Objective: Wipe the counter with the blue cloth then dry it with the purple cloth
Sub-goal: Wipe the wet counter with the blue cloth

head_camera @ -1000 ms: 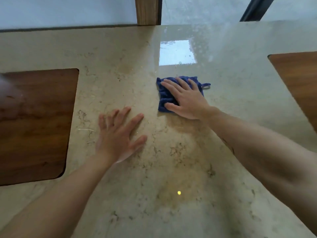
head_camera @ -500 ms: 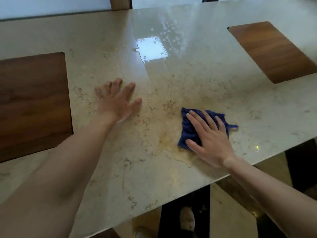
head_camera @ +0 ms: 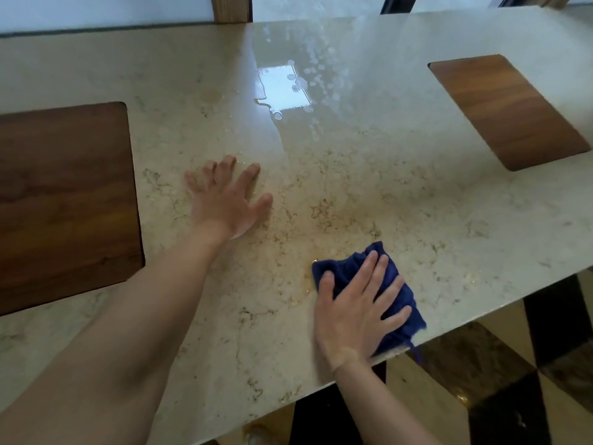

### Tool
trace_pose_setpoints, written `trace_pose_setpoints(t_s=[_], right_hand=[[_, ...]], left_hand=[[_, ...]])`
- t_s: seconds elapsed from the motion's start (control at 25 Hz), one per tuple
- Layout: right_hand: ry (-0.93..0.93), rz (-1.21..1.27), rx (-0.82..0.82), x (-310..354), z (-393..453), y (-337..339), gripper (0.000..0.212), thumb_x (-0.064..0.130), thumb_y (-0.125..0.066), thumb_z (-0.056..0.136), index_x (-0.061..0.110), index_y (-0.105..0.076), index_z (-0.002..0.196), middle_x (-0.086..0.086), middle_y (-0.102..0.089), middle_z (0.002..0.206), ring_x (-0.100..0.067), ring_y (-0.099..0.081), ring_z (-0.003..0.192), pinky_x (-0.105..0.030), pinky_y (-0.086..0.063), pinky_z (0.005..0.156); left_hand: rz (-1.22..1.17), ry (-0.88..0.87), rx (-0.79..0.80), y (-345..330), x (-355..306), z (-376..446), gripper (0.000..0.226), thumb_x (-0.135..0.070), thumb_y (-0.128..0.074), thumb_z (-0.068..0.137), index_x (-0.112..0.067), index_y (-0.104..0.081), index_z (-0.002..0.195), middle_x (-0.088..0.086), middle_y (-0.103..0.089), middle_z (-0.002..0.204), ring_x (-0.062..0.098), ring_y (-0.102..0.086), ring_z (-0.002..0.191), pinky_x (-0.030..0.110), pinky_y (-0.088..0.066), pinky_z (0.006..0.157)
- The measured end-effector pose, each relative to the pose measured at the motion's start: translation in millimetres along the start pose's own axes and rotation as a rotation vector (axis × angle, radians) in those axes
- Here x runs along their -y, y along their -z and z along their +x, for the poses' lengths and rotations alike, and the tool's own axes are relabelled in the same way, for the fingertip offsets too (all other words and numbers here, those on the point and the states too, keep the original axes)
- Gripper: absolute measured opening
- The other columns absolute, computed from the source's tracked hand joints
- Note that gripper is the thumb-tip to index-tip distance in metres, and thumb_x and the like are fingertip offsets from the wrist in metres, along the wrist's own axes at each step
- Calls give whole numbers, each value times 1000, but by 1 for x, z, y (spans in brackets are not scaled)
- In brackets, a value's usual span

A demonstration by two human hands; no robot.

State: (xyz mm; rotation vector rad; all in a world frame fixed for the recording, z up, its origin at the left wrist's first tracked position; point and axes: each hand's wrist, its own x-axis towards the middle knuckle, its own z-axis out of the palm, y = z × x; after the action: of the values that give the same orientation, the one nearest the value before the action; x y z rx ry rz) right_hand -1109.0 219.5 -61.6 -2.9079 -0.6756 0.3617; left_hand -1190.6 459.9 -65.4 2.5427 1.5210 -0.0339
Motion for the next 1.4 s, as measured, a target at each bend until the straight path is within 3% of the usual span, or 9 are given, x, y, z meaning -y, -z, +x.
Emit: trace_pose_setpoints(t_s=[0.2, 0.48, 0.72, 0.88, 1.0, 1.16, 1.4], right_hand=[[-23, 39, 19, 80, 38, -6, 84, 65, -18, 96, 19, 14, 158, 0, 12, 168, -35, 12, 153, -67, 5, 116], [194, 41, -10, 175, 157, -4, 82, 61, -21, 98, 15, 9, 159, -3, 8, 169, -39, 10, 152, -70, 4, 115], [436, 28, 39, 287, 277, 2, 80, 56, -23, 97, 16, 4, 160, -2, 4, 169, -38, 10, 153, -68, 9, 115], [550, 7, 65, 369, 347, 8, 79, 56, -24, 95, 18, -1, 160, -2, -1, 169, -36, 7, 153, -67, 10, 116], [669, -21, 83, 415, 386, 10, 78, 58, -25, 94, 21, -7, 160, -1, -6, 169, -34, 5, 154, -65, 9, 117], [955, -98, 80, 447, 405, 3, 74, 59, -29, 94, 26, -15, 159, 1, -17, 167, -29, -5, 154, -61, 2, 120], [1329, -146, 130, 425, 387, 3, 71, 58, -34, 92, 30, -20, 156, 4, -26, 163, -24, -17, 151, -56, -6, 121]], left_hand=[[-8, -1, -35, -1, 0, 0, 69, -76, -29, 85, -49, -20, 147, -1, -12, 161, 32, -7, 148, 66, -1, 116], [-7, 29, -22, 0, -2, -3, 75, -79, -19, 80, -50, -16, 149, -5, -10, 161, 29, -7, 147, 64, -1, 116], [-2, -4, -91, 1, -2, -2, 70, -68, -44, 82, -35, -43, 143, 3, -39, 153, 37, -36, 138, 70, -23, 110], [-20, -36, -186, -10, -1, 0, 75, -67, -60, 71, -33, -55, 137, 4, -49, 149, 37, -48, 131, 71, -29, 106], [6, -51, -253, -18, 2, 3, 76, -73, -61, 64, -36, -63, 130, 3, -56, 143, 34, -51, 125, 68, -33, 104], [35, -47, -292, -24, 3, 5, 72, -75, -56, 70, -37, -63, 131, 3, -55, 144, 33, -49, 127, 68, -33, 104], [22, 6, -97, -6, 0, 0, 75, -69, -50, 78, -38, -42, 146, 2, -37, 157, 35, -35, 141, 69, -23, 108]])
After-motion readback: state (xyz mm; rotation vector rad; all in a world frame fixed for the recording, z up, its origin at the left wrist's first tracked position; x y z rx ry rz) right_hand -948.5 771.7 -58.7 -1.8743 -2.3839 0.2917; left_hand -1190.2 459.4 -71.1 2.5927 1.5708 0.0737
